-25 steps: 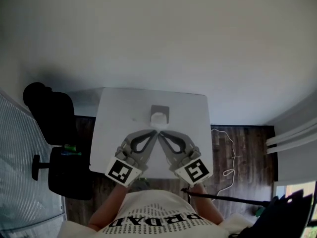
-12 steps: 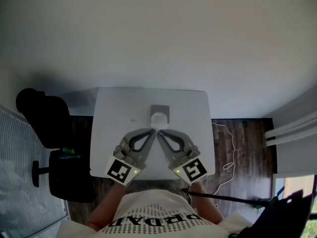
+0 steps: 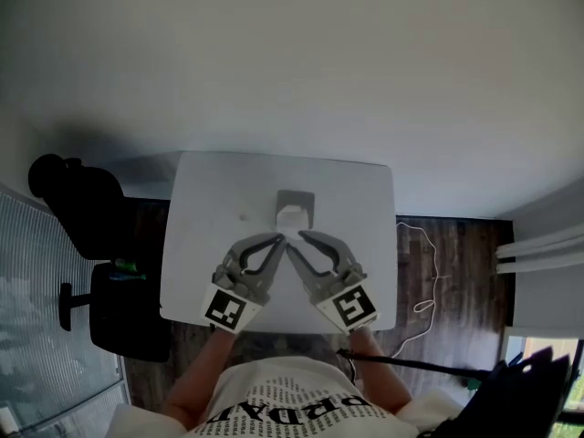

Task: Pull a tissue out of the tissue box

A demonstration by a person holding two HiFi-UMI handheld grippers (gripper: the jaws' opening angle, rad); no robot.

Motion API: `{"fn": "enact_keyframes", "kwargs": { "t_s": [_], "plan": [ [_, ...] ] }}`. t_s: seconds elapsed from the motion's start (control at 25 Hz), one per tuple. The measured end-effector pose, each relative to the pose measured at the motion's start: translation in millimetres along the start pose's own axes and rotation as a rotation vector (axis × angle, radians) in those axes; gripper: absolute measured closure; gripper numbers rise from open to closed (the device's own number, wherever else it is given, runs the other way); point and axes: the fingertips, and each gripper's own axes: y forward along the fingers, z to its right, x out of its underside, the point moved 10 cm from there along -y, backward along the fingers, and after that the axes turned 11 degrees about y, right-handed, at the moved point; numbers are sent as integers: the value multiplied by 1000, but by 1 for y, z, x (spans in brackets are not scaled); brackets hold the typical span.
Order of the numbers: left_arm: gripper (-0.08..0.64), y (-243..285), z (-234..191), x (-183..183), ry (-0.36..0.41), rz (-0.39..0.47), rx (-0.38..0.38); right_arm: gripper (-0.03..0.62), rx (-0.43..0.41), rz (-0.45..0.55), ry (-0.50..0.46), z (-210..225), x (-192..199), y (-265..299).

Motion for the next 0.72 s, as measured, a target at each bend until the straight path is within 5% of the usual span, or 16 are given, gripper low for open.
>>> {"fn": "enact_keyframes", "kwargs": {
  "t_s": [0.72],
  "plan": [
    [563, 39, -2, 140, -114, -105, -103, 485, -9, -155, 63, 74, 126, 56]
  ]
}}
